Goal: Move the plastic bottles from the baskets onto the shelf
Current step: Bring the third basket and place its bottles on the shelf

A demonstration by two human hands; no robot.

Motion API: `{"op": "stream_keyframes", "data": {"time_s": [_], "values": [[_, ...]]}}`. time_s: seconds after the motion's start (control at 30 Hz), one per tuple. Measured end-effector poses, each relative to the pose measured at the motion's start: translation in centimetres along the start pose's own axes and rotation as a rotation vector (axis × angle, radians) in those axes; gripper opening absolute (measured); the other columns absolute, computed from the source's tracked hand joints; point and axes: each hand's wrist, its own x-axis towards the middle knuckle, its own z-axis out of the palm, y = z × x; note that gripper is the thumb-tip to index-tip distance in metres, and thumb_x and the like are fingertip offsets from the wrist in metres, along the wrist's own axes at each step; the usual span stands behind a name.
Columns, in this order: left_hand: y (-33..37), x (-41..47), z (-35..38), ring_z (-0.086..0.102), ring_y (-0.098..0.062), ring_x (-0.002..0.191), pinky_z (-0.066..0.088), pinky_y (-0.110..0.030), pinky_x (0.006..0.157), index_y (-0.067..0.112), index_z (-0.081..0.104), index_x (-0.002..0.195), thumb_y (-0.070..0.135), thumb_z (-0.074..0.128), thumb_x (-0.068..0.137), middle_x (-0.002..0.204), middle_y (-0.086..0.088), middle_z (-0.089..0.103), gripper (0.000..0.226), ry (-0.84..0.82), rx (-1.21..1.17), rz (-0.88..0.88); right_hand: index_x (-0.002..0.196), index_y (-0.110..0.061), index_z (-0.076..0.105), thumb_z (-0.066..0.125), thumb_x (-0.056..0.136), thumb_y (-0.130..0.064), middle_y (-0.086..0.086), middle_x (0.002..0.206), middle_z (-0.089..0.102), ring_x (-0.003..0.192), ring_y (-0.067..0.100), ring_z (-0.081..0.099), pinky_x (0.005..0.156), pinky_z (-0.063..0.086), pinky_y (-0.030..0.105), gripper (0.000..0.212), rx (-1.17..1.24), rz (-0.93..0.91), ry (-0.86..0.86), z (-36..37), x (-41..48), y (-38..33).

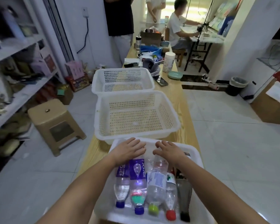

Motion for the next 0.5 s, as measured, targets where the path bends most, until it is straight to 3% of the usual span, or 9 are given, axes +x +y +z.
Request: {"op": "stream_keyframes", "data": {"time_s": [0.1,0.2,0.3,0.37,0.4,0.43,0.5], "values": [[-0.1,-0.8,-0.4,0.061,-0.019,0.103,0.052,-0.032,0.092,0.017,0.046,0.117,0.02,0.088,0.048,0.12,-0.001,0.063,0.081,-0.049,-0.074,-0.021,0.134,-0.023,0.036,0.068,0.078,-0.014,0.004,0.144,0.028,0.13,0.026,0.03,0.108,0.026,0.036,0.064,-0.035,-0.022,0.024,0.1,-0.2,-0.2],[-0.3,-1.5,-1.1,0.064,-0.019,0.094,0.055,-0.029,0.081,0.016,0.044,0.119,0.026,0.09,0.043,0.118,-0.002,0.065,0.09,-0.133,-0.076,-0.05,0.137,-0.019,0.034,0.069,0.078,-0.013,0.002,0.149,0.027,0.136,0.025,0.026,0.115,0.019,0.037,0.069,-0.058,-0.019,-0.012,0.0,-0.7,-0.5],[-0.7,-2.6,-1.3,0.06,-0.019,0.088,0.053,-0.029,0.073,0.017,0.044,0.123,0.033,0.09,0.041,0.118,-0.003,0.063,0.096,-0.192,-0.038,-0.109,0.131,-0.018,0.038,0.072,0.075,-0.014,0.0,0.138,0.043,0.131,0.023,0.037,0.114,0.022,0.036,0.065,-0.084,-0.035,-0.018,-0.1,-1.4,-0.7],[-1.0,-3.5,-1.4,0.058,-0.02,0.086,0.051,-0.03,0.072,0.019,0.044,0.122,0.04,0.089,0.044,0.118,-0.003,0.061,0.093,-0.224,-0.05,-0.17,0.112,-0.02,0.045,0.082,0.062,-0.025,-0.002,0.111,0.057,0.106,0.021,0.055,0.096,0.042,0.032,0.063,-0.119,-0.031,0.003,0.1,-2.2,-0.3],[-1.1,-3.9,-1.6,0.057,-0.021,0.089,0.049,-0.031,0.075,0.019,0.043,0.122,0.042,0.087,0.051,0.123,-0.004,0.058,0.087,-0.243,-0.05,-0.214,0.102,-0.022,0.048,0.089,0.045,-0.031,-0.004,0.096,0.059,0.091,0.019,0.059,0.083,0.048,0.029,0.07,-0.105,-0.022,0.008,0.0,-2.7,0.1],[-1.2,-4.3,-1.9,0.055,-0.023,0.096,0.047,-0.032,0.081,0.02,0.04,0.126,0.04,0.083,0.062,0.132,-0.006,0.052,0.08,-0.26,-0.037,-0.25,0.096,-0.025,0.052,0.091,0.029,-0.033,-0.006,0.088,0.059,0.082,0.017,0.059,0.073,0.051,0.027,0.078,-0.091,-0.02,0.01,0.0,-3.4,0.4],[-1.2,-5.1,-1.9,0.046,-0.029,0.116,0.041,-0.036,0.096,0.018,0.031,0.138,0.028,0.069,0.082,0.15,-0.011,0.031,0.068,-0.284,-0.027,-0.275,0.096,-0.03,0.062,0.089,0.016,-0.033,-0.005,0.088,0.058,0.08,0.017,0.058,0.068,0.049,0.025,0.085,-0.085,0.023,0.034,0.2,-4.4,0.8]]}}
